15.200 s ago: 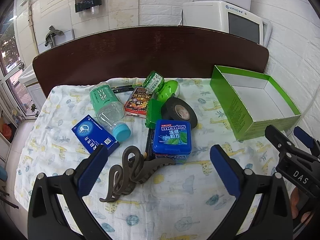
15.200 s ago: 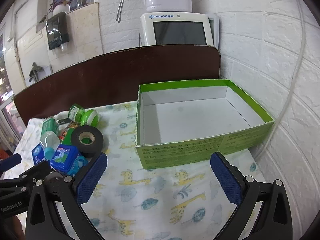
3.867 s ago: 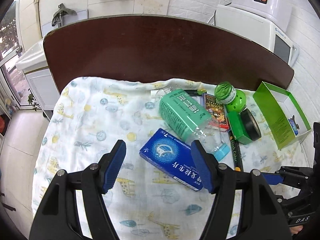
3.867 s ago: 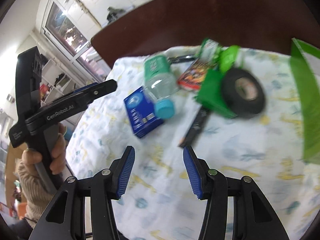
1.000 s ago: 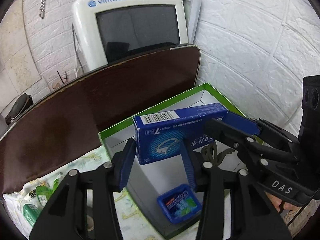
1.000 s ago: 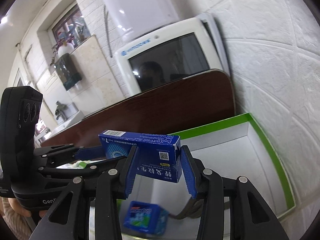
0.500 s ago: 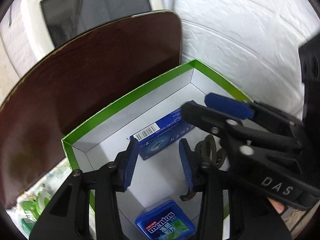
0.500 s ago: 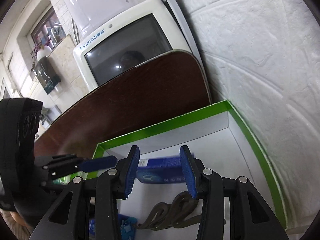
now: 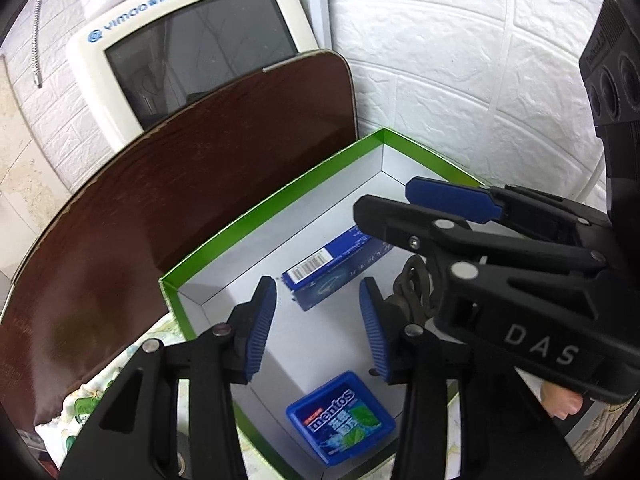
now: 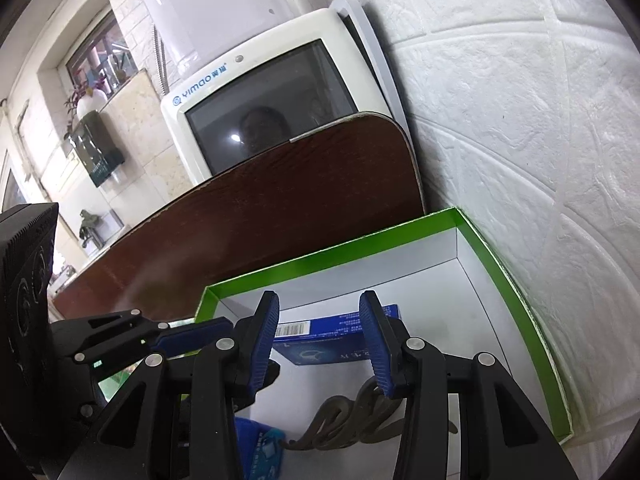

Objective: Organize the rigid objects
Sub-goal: 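Carry the medicine box into the box and open the right gripper, then move the right tool back to the green soda water bottle, then close the right gripper around the soda water bottle and lift it, then carry the soda bottle into the green-rimmed box and open the right gripper, then move the right tool to the black electrical tape and grasp it, then carry the black tape into the box and open the right gripper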

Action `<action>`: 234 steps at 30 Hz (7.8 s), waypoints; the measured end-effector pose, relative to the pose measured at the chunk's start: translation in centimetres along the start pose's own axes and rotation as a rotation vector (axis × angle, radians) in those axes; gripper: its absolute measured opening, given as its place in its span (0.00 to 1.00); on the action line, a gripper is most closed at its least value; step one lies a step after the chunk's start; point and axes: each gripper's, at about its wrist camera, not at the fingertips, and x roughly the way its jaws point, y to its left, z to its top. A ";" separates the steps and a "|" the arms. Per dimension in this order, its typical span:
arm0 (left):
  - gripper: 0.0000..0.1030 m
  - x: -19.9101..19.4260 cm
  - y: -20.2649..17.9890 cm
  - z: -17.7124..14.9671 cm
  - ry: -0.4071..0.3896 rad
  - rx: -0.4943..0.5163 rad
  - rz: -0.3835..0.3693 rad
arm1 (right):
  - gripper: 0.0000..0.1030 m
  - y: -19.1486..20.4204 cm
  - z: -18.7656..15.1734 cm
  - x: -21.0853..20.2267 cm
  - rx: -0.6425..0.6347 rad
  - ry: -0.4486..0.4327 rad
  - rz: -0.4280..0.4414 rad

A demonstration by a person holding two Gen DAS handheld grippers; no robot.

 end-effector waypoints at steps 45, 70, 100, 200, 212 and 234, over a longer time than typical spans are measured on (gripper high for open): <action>0.71 -8.3 29.4 -22.2 -0.061 -0.624 0.299 | 0.49 29.6 -11.5 6.3 -0.480 0.324 0.226; 0.70 -4.8 29.9 -24.1 -0.024 -0.545 0.141 | 0.49 30.0 -17.4 11.5 -0.405 0.520 0.207; 0.74 -10.0 29.7 -29.5 -0.052 -0.741 0.173 | 0.57 32.9 -15.9 12.1 -0.486 0.463 0.284; 0.73 -7.1 12.2 -2.9 -0.141 -0.197 0.272 | 0.60 3.9 -0.8 -1.5 -0.102 -0.118 -0.046; 0.72 -9.2 17.1 -13.9 -0.075 -0.379 0.310 | 0.59 15.5 -4.7 3.0 -0.169 0.107 0.206; 0.33 -3.3 16.6 -17.3 0.036 -0.384 -0.029 | 0.35 17.6 -11.1 13.0 0.086 0.454 -0.024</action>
